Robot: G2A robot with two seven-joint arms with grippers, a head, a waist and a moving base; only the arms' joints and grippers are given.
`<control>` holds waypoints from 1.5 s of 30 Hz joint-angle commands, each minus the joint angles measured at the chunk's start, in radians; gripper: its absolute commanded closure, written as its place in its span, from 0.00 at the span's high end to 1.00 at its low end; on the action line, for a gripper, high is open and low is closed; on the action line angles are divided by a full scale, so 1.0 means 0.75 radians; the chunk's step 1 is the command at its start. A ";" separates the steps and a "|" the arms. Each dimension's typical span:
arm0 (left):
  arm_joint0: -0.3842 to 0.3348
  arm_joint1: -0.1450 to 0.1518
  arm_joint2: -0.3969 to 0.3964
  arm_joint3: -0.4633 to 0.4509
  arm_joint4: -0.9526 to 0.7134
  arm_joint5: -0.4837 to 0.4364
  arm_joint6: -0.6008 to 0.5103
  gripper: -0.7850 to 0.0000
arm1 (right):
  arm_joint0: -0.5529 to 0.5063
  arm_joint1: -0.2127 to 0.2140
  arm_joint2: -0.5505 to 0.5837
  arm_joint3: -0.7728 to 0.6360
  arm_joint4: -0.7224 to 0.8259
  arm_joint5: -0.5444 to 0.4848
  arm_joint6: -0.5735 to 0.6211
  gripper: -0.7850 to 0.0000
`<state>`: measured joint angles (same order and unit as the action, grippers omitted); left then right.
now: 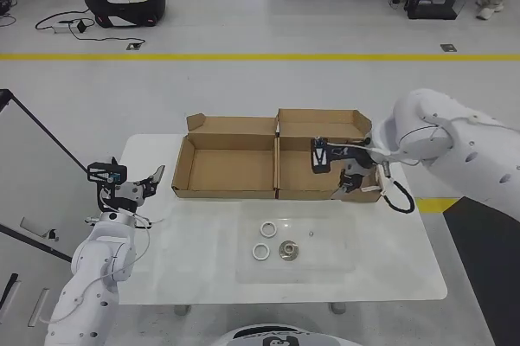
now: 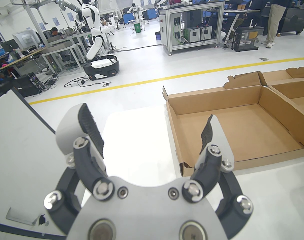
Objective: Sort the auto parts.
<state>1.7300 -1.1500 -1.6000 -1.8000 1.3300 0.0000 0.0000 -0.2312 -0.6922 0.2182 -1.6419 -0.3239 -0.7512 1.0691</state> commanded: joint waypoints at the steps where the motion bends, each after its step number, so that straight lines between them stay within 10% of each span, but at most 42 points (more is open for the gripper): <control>1: 0.000 0.000 0.000 0.000 0.000 0.000 0.000 1.00 | 0.046 0.011 -0.044 -0.020 0.008 -0.008 -0.008 1.00; 21: 0.000 0.000 0.000 0.000 0.000 0.000 0.000 1.00 | 0.056 0.024 -0.064 -0.045 0.045 -0.023 -0.035 1.00; 45: 0.000 0.000 0.000 0.000 0.000 0.000 0.000 1.00 | 0.039 -0.175 -0.064 -0.314 0.262 0.606 0.449 1.00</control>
<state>1.7300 -1.1500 -1.6000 -1.8000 1.3300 0.0000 0.0000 -0.1938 -0.8139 0.1699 -1.8808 -0.1212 -0.3042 1.4008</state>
